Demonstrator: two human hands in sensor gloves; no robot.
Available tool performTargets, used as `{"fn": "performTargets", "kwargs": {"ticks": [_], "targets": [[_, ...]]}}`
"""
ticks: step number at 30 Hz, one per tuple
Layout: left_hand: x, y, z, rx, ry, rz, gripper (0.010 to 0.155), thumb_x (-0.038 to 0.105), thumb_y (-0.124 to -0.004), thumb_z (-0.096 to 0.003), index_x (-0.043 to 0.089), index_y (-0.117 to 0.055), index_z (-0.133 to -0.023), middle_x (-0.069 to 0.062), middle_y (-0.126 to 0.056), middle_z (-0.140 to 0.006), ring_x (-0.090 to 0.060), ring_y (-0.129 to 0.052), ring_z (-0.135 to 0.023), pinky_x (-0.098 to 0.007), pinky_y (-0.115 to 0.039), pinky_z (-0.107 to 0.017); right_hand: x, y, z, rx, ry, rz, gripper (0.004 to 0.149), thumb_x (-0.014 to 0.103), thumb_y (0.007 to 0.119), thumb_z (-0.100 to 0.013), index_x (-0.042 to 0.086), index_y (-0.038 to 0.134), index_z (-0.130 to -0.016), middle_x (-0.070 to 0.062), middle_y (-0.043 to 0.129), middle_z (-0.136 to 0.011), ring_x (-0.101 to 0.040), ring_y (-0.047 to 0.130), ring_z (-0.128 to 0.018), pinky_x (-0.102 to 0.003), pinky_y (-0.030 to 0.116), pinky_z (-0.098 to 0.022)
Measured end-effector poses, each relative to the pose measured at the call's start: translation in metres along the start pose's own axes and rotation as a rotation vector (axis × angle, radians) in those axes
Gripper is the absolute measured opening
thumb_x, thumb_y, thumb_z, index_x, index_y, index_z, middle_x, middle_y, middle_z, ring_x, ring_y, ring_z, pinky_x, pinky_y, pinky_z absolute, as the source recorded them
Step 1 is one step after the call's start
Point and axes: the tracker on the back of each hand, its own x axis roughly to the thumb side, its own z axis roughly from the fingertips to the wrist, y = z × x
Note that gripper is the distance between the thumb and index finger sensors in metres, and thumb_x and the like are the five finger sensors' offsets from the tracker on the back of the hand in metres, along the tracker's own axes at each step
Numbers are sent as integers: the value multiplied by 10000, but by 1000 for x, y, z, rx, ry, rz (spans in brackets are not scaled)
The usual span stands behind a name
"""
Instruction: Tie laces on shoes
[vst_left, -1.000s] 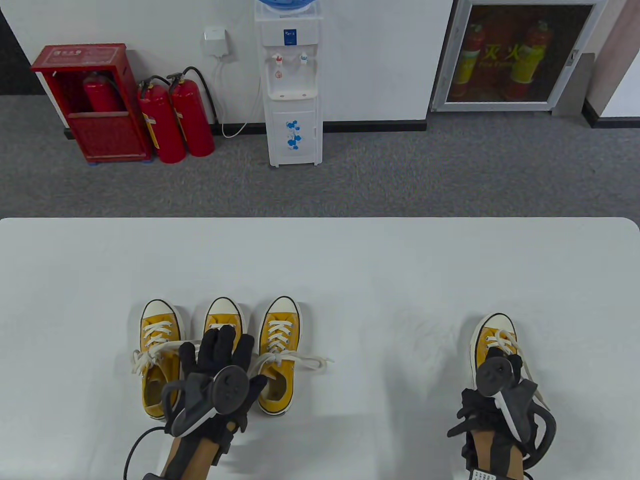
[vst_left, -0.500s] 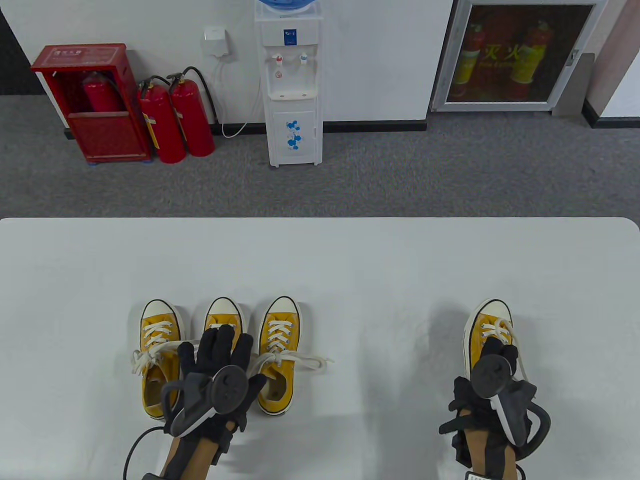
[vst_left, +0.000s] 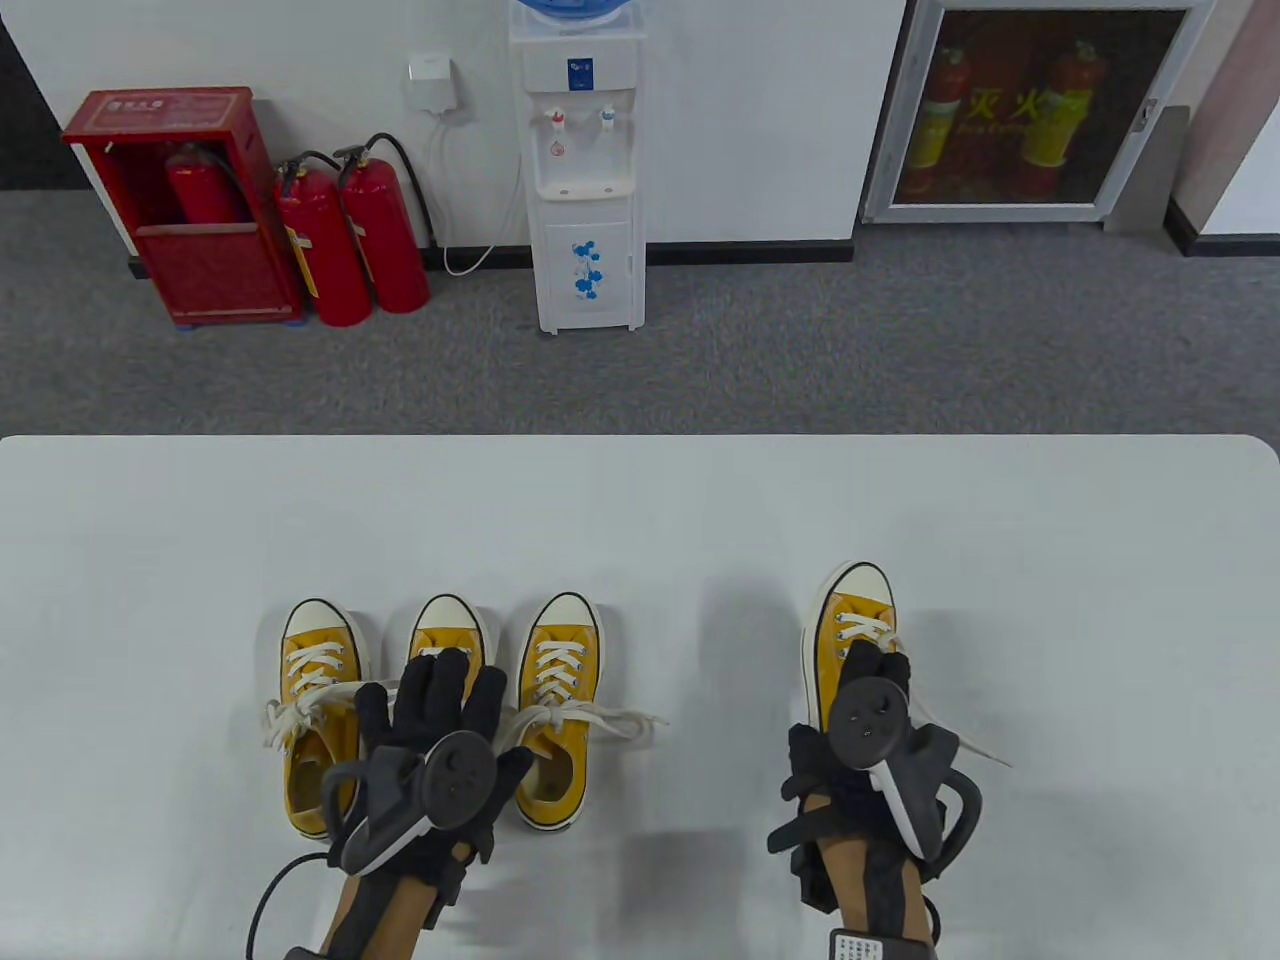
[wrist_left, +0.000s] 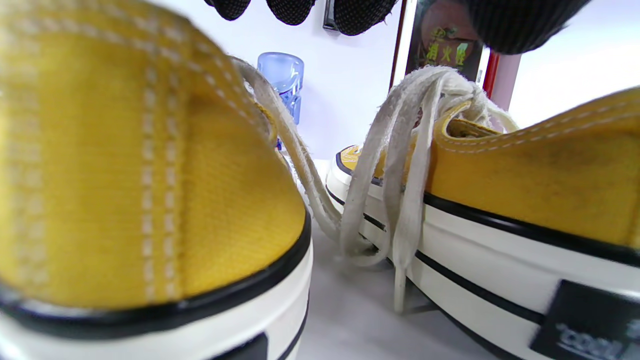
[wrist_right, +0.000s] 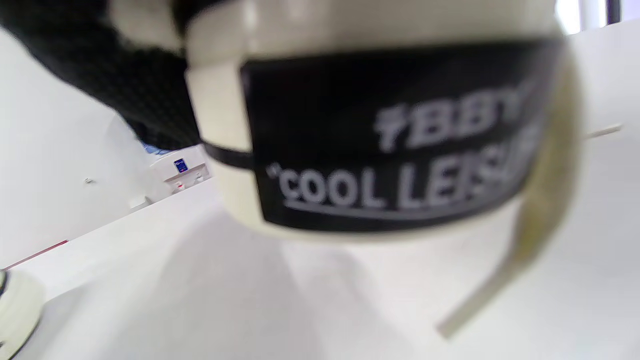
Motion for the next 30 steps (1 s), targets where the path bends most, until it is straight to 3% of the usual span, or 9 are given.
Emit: {"fn": "performTargets", "kwargs": {"ticks": [13, 22, 30], "targets": [[1, 0, 0, -2, -4, 3, 819, 652, -669, -481, 296, -386, -1162, -151, -270, -1260, -500, -317, -1174, -816, -184, -718, 77, 59, 35, 106, -151, 125, 925, 475, 867, -446, 250, 234, -1083, -89, 193, -1140, -514, 770, -890, -586, 782, -542], [2, -1, 1, -9, -8, -5, 817, 652, -668, -482, 296, -389, -1162, -152, -271, -1260, -500, -315, -1175, -816, -182, -718, 70, 83, 37, 177, -134, 168, 915, 507, 833, -455, 244, 218, -1080, -110, 176, -1129, -499, 761, -893, -562, 796, -551], [4, -2, 1, -17, -9, -10, 816, 652, -668, -482, 297, -393, -1162, -152, -270, -1261, -501, -316, -1174, -817, -184, -717, 64, 84, 40, 216, -158, 169, 892, 617, 731, -450, 300, 192, -1086, -99, 165, -1136, -475, 687, -932, -539, 756, -562]]}}
